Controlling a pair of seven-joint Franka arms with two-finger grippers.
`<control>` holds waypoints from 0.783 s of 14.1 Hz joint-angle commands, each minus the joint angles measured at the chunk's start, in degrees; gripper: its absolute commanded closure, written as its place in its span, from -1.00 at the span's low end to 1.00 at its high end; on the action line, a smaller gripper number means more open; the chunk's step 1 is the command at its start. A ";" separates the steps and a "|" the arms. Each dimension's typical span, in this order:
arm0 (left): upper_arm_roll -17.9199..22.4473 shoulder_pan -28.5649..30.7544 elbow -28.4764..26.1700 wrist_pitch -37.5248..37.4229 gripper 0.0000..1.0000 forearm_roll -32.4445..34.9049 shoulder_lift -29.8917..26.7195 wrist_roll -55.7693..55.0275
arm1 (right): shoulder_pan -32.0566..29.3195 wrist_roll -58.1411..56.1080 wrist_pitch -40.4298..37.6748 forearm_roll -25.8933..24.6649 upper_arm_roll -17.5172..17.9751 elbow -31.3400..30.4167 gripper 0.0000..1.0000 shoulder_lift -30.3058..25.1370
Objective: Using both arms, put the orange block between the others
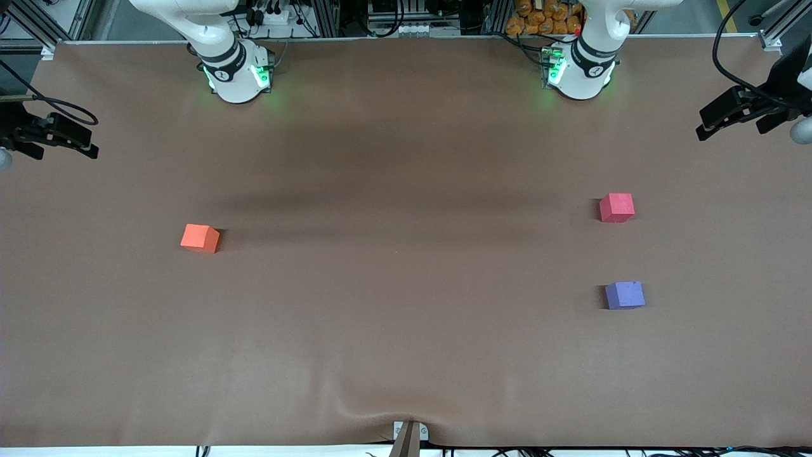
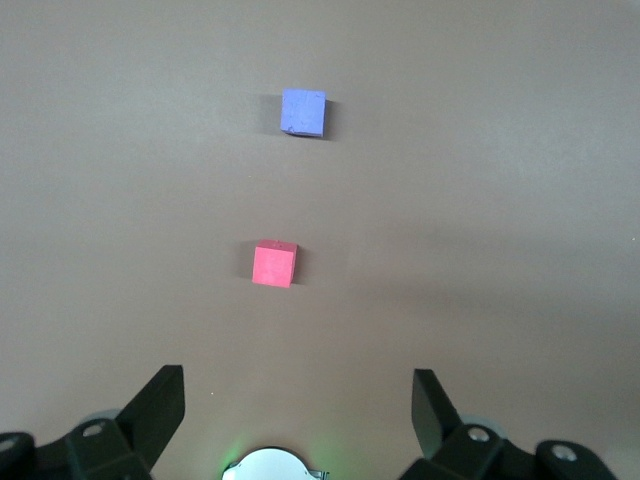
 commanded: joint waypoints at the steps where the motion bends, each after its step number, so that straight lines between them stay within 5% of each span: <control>1: 0.01 0.11 -0.22 -0.57 -1.00 -0.14 -0.59 1.05 | -0.67 -0.02 0.05 -1.07 0.74 -1.30 -1.00 -1.30; 11: 0.01 0.11 -0.83 -0.57 -1.00 -0.32 -0.24 1.05 | -0.85 -0.02 -0.30 -1.06 0.66 -1.74 -1.00 -0.77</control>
